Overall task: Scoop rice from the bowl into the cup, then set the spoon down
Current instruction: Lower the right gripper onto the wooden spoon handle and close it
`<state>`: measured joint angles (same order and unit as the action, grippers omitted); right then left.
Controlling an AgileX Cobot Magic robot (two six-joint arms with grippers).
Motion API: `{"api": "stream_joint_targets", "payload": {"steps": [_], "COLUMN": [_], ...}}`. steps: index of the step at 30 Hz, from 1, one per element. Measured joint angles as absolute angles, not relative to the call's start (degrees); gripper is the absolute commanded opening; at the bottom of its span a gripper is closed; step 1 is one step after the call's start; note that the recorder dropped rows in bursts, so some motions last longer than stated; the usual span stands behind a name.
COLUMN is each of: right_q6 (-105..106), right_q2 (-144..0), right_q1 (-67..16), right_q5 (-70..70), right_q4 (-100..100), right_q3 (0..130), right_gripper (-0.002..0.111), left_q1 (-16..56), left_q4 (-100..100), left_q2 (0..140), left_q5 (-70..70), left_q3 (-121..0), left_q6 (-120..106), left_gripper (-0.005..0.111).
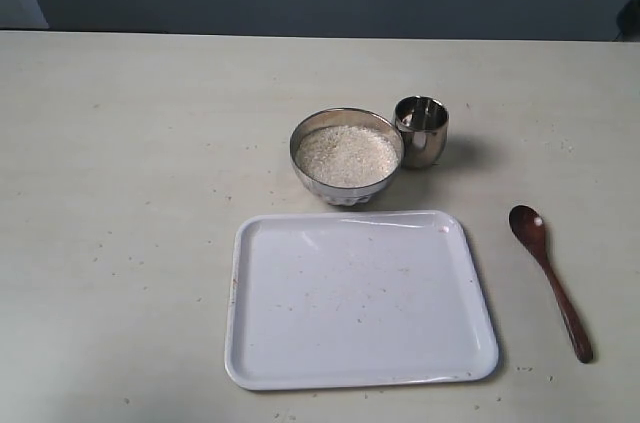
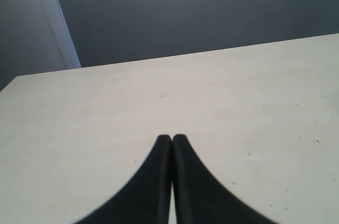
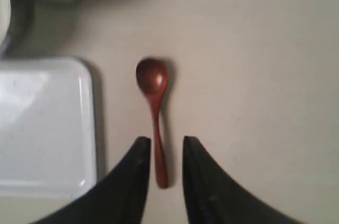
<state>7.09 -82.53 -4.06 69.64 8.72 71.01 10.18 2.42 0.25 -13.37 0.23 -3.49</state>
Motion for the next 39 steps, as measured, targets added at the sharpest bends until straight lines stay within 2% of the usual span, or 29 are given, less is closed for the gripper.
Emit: {"api": "stream_joint_targets", "payload": {"steps": [2,6,13,22,26,30,39], "right_q6": [9.2,11.14,11.78,11.78,11.78,11.61,11.61], "right_q2": [-82.53,-82.13,-81.88,-86.57,-91.24,-94.77,-97.14], "right_q1": [-4.06,-5.33,-10.6,-10.89,-10.89,-10.89,-10.89], "right_q5": [69.92,70.11,60.58,52.28,50.33,49.41,47.68], "right_q4": [12.02,16.84,15.84,14.54,13.87,13.65,12.57], "right_q3": [64.93,55.32,41.04,39.9,39.9,39.9,39.9], "right_gripper": [0.049,0.049,0.049,0.048,0.036,0.046,0.043], "left_q1": [10.18,10.18,10.18,10.18,10.18,10.18,10.18], "left_q4": [2.42,2.42,2.42,2.42,2.42,2.42,2.42], "left_q2": [0.25,0.25,0.25,0.25,0.25,0.25,0.25], "left_q5": [-13.37,-13.37,-13.37,-13.37,-13.37,-13.37,-13.37], "left_q3": [0.23,0.23,0.23,0.23,0.23,0.23,0.23], "left_q6": [-3.49,-3.49,-3.49,-3.49,-3.49,-3.49,-3.49], "left_gripper": [0.001,0.001,0.001,0.001,0.001,0.001,0.001]}}
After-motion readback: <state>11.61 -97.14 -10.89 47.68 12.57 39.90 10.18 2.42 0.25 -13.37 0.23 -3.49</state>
